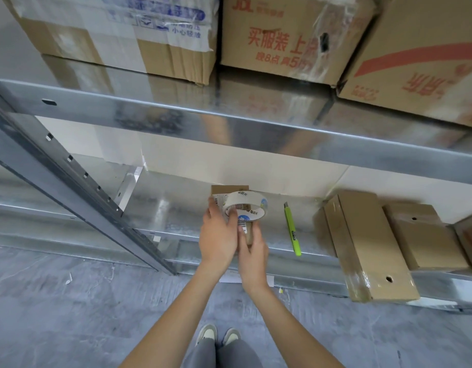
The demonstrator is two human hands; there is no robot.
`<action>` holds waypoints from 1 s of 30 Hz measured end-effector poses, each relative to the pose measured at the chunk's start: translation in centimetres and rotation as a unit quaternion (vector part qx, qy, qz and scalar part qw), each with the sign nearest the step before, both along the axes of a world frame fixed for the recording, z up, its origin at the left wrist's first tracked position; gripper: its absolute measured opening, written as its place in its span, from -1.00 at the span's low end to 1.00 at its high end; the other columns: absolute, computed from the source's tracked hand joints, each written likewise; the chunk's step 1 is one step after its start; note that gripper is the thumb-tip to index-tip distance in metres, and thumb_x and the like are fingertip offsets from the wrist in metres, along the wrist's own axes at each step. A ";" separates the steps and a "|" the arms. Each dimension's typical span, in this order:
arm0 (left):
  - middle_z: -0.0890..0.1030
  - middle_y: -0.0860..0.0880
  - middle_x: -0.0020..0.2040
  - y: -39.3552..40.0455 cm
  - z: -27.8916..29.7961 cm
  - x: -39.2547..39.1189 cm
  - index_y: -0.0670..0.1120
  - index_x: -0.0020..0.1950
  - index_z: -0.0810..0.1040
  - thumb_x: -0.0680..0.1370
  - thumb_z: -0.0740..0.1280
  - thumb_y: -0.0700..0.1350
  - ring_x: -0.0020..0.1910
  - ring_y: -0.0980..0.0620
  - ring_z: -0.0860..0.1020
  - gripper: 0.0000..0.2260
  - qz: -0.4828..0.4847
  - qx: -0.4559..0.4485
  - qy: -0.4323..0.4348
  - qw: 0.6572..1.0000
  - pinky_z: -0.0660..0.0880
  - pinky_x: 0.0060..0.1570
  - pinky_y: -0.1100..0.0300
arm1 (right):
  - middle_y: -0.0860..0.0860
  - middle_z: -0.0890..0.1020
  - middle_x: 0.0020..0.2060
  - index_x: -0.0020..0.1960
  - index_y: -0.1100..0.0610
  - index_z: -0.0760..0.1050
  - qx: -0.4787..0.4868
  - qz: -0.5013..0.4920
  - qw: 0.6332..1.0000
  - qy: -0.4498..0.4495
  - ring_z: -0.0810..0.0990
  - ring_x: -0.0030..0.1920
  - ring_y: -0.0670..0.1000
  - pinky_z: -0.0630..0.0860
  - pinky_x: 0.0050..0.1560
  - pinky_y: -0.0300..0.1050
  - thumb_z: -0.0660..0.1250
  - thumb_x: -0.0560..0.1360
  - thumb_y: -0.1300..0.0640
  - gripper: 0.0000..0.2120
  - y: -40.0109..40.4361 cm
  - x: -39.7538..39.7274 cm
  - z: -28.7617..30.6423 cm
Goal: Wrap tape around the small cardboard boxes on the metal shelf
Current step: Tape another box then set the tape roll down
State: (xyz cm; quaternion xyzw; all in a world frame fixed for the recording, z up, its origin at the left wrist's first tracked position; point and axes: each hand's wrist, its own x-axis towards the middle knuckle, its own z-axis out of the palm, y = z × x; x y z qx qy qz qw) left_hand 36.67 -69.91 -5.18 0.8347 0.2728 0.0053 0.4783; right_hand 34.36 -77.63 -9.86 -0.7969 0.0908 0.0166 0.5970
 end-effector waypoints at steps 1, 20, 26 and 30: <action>0.48 -0.17 0.31 0.4 0.0 0.2 -0.07 0.49 0.20 0.64 0.17 0.07 0.21 -0.23 0.51 -0.53 -0.019 0.017 0.013 1.000 0.47 0.07 -0.06 | 0.13 0.63 -0.12 0.28 -0.11 0.42 -0.006 0.000 1.000 -0.006 0.49 -0.20 0.00 0.54 -0.03 0.01 0.21 0.61 -0.03 -0.75 0.1 0.0 0.0; 0.60 -0.12 0.01 7.4 0.4 -2.8 -0.04 0.30 0.35 0.63 0.09 -0.29 -0.06 -0.14 0.61 -0.71 -0.018 0.001 -0.115 0.993 0.59 0.00 -0.14 | 0.06 0.27 0.51 0.53 0.00 0.21 -0.080 0.025 0.996 -0.027 0.22 0.49 -0.04 0.01 0.17 -0.69 0.14 0.65 0.06 -0.55 0.7 0.0 0.5; 0.66 -0.18 0.06 5.0 -1.3 -1.3 -0.15 0.15 0.55 0.58 0.34 -0.22 0.05 -0.16 0.63 -0.85 0.163 -0.310 -0.057 0.935 0.59 0.04 -0.06 | -0.02 0.03 0.57 0.57 -0.02 0.08 -0.247 0.100 0.963 -0.031 0.17 0.51 0.03 0.17 0.44 -0.13 0.04 0.67 -0.03 -0.52 0.0 0.2 0.7; 0.66 -0.16 -0.06 5.6 -1.1 -1.6 -0.12 0.00 0.60 0.60 0.28 -0.28 -0.05 -0.15 0.62 -0.88 0.142 -0.296 -0.067 0.942 0.58 -0.03 0.01 | -0.03 -0.06 0.58 0.58 0.11 -0.02 -0.459 0.177 0.867 -0.079 -0.10 0.57 -0.04 -0.14 0.52 0.05 -0.07 0.69 0.02 -0.51 -0.7 1.6 0.8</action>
